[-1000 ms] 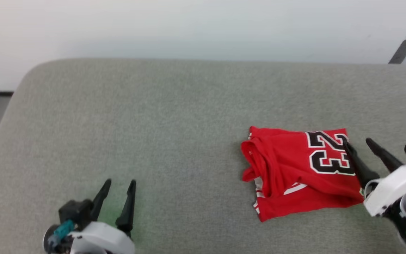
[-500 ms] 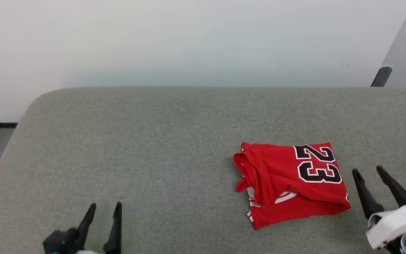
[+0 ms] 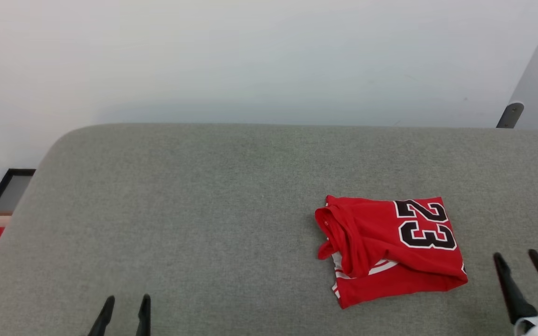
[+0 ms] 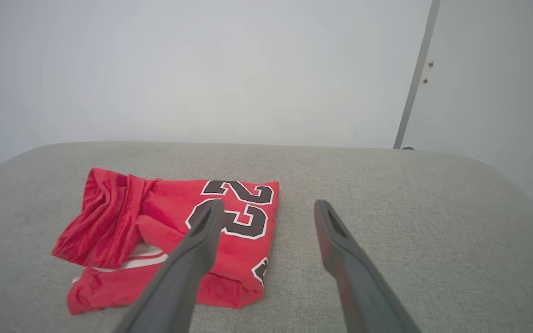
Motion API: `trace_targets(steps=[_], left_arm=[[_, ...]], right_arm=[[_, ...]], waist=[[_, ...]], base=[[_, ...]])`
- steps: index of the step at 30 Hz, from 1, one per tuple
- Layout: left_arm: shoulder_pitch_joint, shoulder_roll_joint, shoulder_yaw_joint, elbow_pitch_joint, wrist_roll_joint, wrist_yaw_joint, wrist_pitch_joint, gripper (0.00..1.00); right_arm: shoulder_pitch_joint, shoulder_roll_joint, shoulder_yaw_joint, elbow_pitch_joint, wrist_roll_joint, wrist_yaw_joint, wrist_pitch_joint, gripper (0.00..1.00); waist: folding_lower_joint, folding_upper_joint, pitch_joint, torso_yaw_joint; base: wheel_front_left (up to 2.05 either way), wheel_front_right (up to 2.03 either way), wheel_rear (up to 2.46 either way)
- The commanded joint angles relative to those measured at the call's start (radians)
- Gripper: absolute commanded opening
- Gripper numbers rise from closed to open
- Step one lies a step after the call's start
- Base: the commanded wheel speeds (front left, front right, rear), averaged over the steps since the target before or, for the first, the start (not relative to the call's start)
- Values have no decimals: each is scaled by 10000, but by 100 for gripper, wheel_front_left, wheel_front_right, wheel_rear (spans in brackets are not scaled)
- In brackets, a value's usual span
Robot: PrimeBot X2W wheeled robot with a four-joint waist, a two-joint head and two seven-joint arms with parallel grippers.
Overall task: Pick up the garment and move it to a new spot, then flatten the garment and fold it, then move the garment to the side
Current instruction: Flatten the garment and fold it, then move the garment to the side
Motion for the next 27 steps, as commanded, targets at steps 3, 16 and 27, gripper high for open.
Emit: trace_targets(steps=[3, 16, 27], left_arm=[[427, -51, 93, -390, 25, 71, 0, 100], [577, -68, -57, -662, -9, 171, 29, 100], [575, -173, -194, -710, -96, 248, 28, 100]], right_arm=[[637, 273, -687, -706, -235, 0, 206, 100], [1140, 897, -1244, -1835, -495, -2, 852, 100], [763, 926, -1276, -1926, -335, 0, 1044, 100]], waist=[[0, -1, -25, 31], [0, -1, -18, 33], [0, -1, 68, 56]], base=[[0, 0, 0], [0, 0, 0], [0, 0, 0]])
